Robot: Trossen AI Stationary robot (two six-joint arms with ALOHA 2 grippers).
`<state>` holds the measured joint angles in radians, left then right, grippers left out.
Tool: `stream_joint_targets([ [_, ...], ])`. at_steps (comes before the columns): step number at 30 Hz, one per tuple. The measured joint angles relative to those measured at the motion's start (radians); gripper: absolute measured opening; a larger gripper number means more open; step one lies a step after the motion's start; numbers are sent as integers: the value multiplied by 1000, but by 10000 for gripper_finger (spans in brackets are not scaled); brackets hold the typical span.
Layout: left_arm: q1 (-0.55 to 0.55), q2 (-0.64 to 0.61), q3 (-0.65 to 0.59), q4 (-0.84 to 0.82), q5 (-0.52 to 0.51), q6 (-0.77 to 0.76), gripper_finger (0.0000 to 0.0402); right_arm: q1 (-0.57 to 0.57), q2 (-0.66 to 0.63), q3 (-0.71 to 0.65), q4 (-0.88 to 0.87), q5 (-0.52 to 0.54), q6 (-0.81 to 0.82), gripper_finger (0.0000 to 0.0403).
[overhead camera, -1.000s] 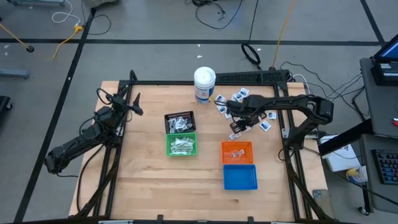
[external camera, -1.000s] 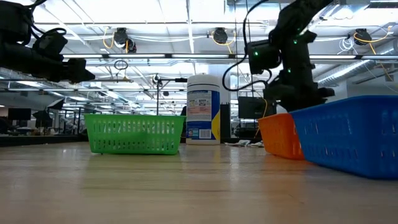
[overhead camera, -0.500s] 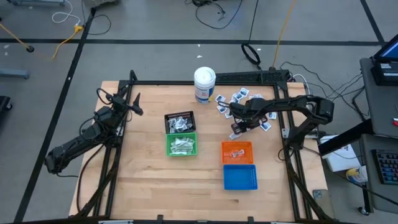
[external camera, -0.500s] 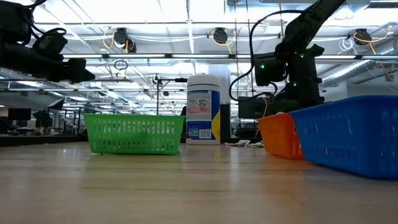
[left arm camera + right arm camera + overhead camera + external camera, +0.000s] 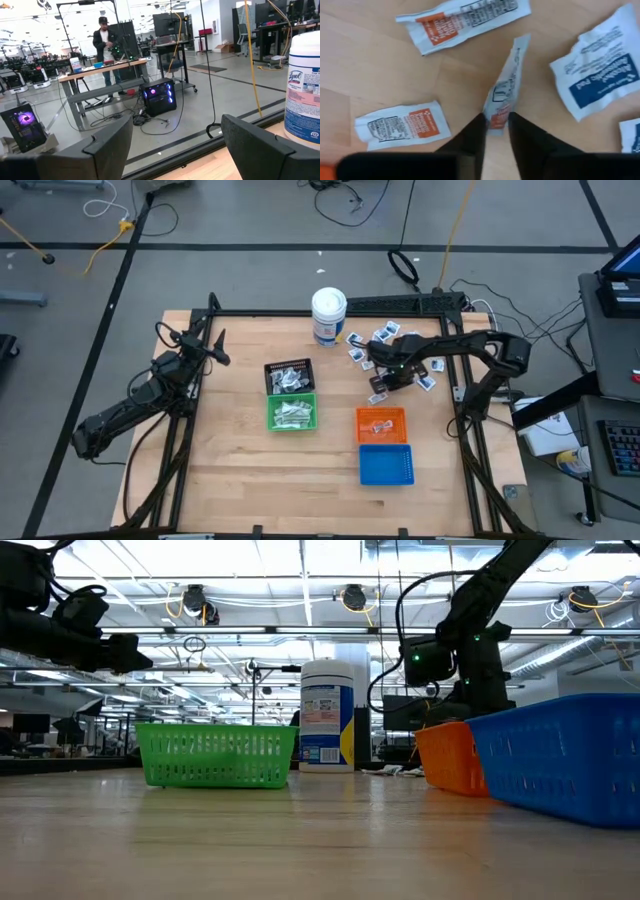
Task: Pick & Place First Aid Supplies
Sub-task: Put the orange pad into the orange bin
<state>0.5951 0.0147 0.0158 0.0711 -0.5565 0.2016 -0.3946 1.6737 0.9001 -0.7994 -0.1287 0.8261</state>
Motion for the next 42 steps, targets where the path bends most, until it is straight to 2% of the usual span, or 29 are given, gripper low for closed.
stream_joint_targets([
  [3,0,0,0,0,0,0,305,0,4,0,11,-8,0,21],
  [5,0,0,0,0,0,0,306,1,5,0,11,-10,0,7],
  [9,0,0,0,0,0,0,306,1,-9,30,-31,-3,-11,12],
  [14,0,0,0,0,0,0,305,2,-36,115,-166,-6,-70,3],
  [19,0,0,0,0,0,0,306,3,-33,226,-373,-2,-182,2],
  [25,0,0,0,0,0,0,305,3,-34,329,-498,27,-321,3],
  [36,0,0,0,0,0,0,306,19,-35,411,-519,33,-498,1],
  [42,0,0,0,0,0,0,305,152,-35,458,-512,54,-553,1],
])
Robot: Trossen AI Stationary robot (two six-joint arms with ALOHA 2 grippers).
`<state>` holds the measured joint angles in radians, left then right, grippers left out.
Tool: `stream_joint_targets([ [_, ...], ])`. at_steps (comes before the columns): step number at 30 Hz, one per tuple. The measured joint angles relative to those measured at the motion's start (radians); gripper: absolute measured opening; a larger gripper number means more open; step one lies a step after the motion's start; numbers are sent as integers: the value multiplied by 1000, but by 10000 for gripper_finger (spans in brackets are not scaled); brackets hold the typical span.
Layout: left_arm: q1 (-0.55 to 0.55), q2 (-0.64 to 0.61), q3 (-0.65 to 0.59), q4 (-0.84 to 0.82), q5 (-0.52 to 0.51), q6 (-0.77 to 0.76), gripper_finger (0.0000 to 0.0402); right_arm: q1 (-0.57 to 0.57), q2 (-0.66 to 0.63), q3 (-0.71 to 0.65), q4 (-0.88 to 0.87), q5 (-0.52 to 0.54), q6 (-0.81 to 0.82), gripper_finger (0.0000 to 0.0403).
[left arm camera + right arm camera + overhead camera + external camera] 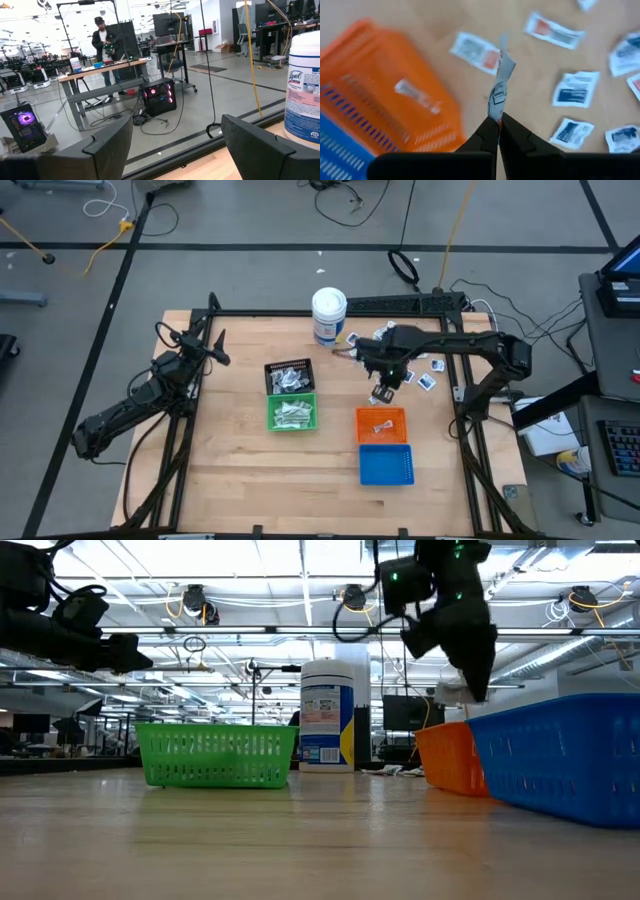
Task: Pick & Place First Aid Supplies
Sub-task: Put the orange pad into the orange bin
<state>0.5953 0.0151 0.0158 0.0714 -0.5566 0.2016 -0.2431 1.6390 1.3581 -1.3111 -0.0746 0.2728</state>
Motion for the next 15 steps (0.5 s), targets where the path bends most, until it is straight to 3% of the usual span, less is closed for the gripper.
stream_joint_targets([
  [15,0,0,0,0,0,0,305,375,0,25,-3,-5,-1,0],
])
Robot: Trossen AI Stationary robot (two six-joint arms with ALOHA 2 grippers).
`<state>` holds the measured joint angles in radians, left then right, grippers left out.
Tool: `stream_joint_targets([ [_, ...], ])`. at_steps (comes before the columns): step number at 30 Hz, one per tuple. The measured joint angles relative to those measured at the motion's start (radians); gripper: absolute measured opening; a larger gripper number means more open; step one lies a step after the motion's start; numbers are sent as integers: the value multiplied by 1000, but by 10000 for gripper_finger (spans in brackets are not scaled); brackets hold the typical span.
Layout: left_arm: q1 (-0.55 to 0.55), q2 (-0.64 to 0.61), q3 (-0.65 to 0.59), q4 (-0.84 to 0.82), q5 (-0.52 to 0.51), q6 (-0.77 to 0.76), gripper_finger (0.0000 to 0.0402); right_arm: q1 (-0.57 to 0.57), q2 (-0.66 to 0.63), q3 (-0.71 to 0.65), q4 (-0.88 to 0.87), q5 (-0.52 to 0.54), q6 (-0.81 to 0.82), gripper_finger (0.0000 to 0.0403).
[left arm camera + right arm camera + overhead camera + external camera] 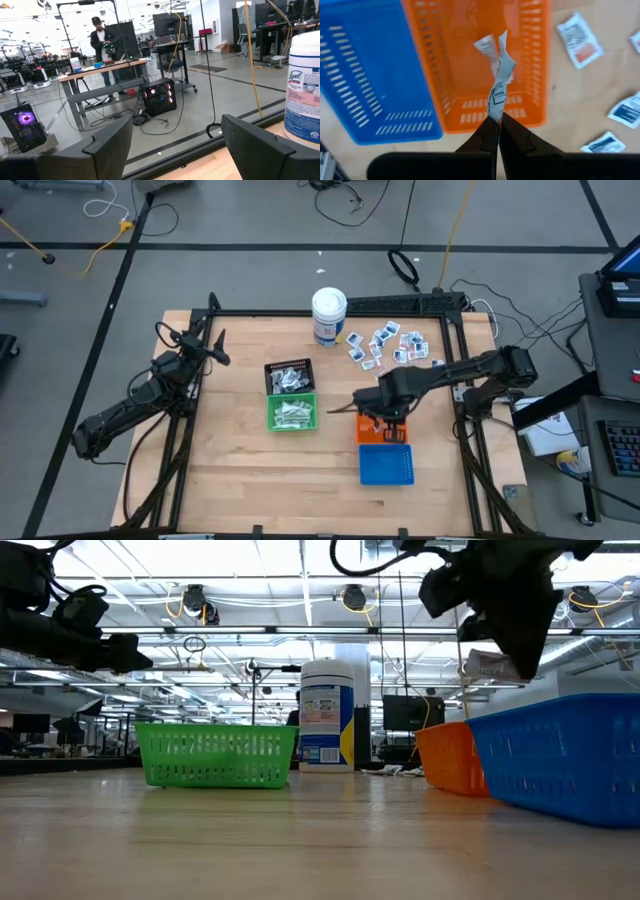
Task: Pick & Place First Aid Supplies
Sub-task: Put the orange pad into the orange bin
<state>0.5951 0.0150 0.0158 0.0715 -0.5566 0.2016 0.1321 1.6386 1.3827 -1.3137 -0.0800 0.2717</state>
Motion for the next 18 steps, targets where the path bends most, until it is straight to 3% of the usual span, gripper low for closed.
stream_joint_targets([
  [8,0,0,0,0,0,0,306,61,26,-83,179,16,29,2],
  [18,0,0,0,0,0,0,306,72,45,-204,259,162,31,6],
])
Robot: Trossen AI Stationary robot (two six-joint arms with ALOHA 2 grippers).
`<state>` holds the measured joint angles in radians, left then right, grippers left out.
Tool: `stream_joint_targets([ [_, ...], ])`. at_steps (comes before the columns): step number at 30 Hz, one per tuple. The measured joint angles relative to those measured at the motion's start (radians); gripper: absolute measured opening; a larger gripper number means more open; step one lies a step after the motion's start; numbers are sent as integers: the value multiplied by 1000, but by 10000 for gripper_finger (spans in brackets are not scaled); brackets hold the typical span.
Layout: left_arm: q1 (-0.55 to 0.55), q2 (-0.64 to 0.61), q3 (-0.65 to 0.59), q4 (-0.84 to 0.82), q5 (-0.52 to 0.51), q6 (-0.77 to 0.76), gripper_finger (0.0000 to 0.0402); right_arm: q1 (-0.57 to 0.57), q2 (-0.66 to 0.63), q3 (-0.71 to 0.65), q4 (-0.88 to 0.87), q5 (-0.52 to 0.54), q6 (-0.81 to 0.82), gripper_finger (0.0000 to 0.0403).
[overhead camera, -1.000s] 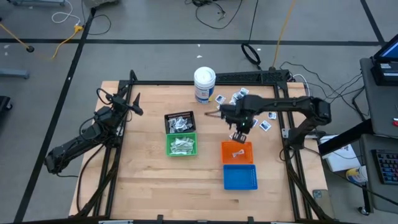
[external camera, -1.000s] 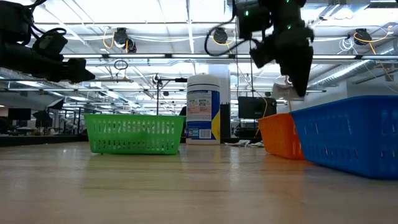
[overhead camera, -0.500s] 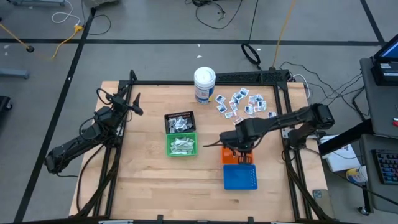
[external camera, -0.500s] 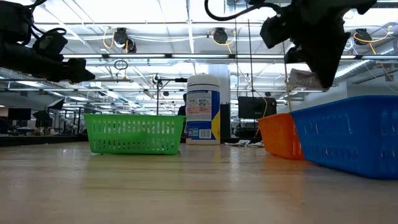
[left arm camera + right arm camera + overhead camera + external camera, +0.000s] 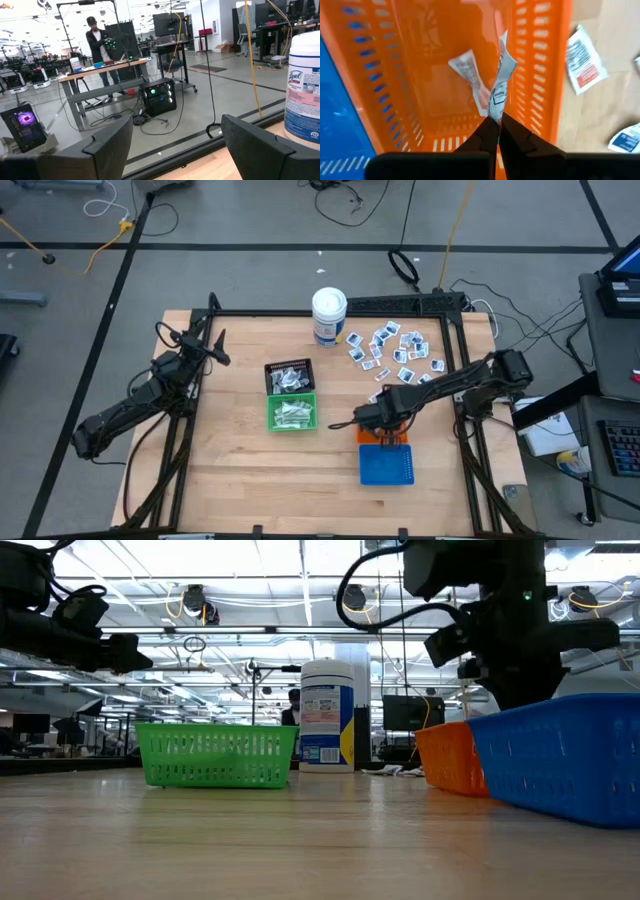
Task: Pick & Place First Aid Supplies
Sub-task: Put the orange pad into the orange bin
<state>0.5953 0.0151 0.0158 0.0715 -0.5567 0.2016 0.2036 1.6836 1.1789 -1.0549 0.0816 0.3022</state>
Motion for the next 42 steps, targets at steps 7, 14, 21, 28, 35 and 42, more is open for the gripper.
stream_joint_targets([
  [7,0,0,0,0,0,0,306,-3,0,-6,5,-4,-26,27],
  [14,0,0,0,0,0,0,306,-20,-2,-6,8,-60,-15,118],
  [21,0,0,0,0,0,0,306,-40,-70,3,3,-59,37,192],
  [28,0,0,0,0,0,0,306,-92,-159,3,-74,-58,44,201],
  [35,0,0,0,0,0,0,305,-190,-203,3,-150,-58,-11,191],
  [42,0,0,0,0,0,0,305,-383,-205,3,-174,-52,-132,188],
])
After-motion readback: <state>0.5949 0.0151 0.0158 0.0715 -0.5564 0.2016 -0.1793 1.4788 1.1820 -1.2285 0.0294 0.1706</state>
